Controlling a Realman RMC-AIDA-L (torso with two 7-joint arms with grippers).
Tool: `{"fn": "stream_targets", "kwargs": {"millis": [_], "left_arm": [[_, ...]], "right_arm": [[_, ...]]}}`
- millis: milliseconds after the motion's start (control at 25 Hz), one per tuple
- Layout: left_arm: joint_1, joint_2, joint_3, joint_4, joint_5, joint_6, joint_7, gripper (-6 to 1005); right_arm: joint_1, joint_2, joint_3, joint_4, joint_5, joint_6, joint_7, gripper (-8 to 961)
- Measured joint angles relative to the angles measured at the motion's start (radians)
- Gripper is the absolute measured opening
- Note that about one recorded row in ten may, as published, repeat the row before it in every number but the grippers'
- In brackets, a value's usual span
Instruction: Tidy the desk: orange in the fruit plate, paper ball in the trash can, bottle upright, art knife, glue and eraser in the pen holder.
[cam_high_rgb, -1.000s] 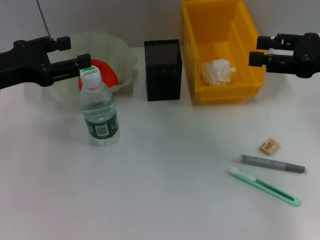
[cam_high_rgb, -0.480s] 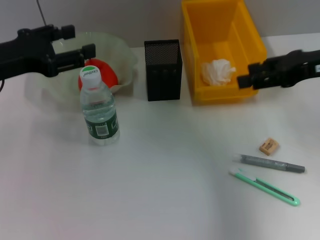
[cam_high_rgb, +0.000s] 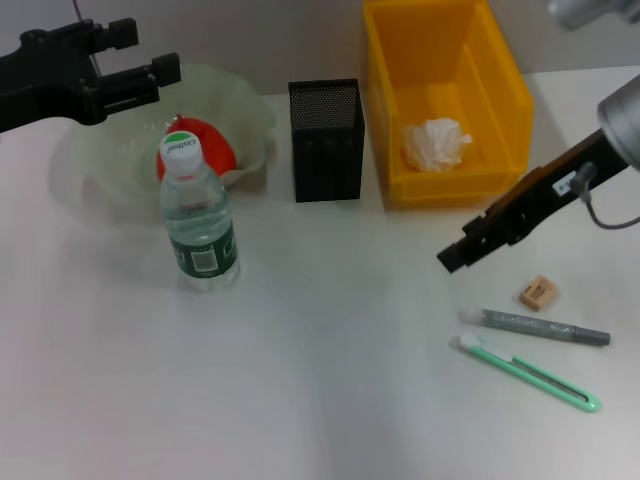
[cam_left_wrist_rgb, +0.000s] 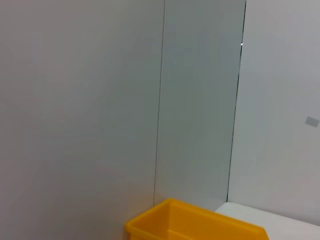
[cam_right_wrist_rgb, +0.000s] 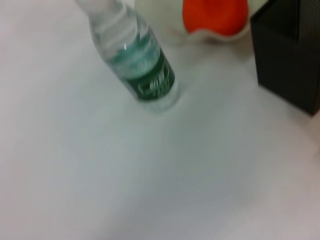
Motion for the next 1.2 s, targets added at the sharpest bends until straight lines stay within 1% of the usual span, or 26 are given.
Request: {"fn": "stream_targets", "kwargs": {"millis": [80,160,440,480,520,640,680,800,960,1200], "left_arm": [[-0.002,0.001,-0.001,-0.002,-0.001,0.0,0.0,725],[-0.003,0.002,-0.002,-0.002,-0.001,0.002,0.0,725],[-0.011,0.002,-0.004,-0.003,-0.002,0.004,0.0,725],[-0.011,0.002,-0.004,-0.003,-0.002,0.004,0.0,725],[-0.011,0.002,-0.004,-0.003,-0.002,0.004,0.0,725],[-0.015,0.001,-0.004,-0.004,-0.002,0.002,0.002,725],[-0.016,0.0,-0.004,-0.005,-0.002,0.002,0.002,725],[-0.019,0.0,-0.005,-0.009,-0.002,0.001,0.003,725],[-0.023,0.0,-0.005,-0.013,-0.002,0.001,0.006,725],[-0.035,-0.001,-0.006,-0.046,-0.002,-0.011,0.025,725]], "right_arm": [[0.026,0.018,-0.036,0.001,-0.057,-0.018,0.03,642],[0.032,0.021,-0.051,0.002,-0.071,-0.024,0.04,641],[0.054,0.036,-0.154,0.007,-0.131,-0.061,0.093,641],[0.059,0.044,-0.172,0.008,-0.153,-0.074,0.098,641],[0.059,0.044,-0.172,0.008,-0.153,-0.074,0.098,641],[0.066,0.055,-0.2,0.01,-0.19,-0.083,0.101,641],[0.068,0.056,-0.221,0.014,-0.208,-0.083,0.105,641],[0.069,0.057,-0.239,0.018,-0.228,-0.084,0.112,641],[0.069,0.057,-0.241,0.022,-0.25,-0.087,0.114,642],[0.077,0.059,-0.273,0.055,-0.268,-0.079,0.116,642]]}}
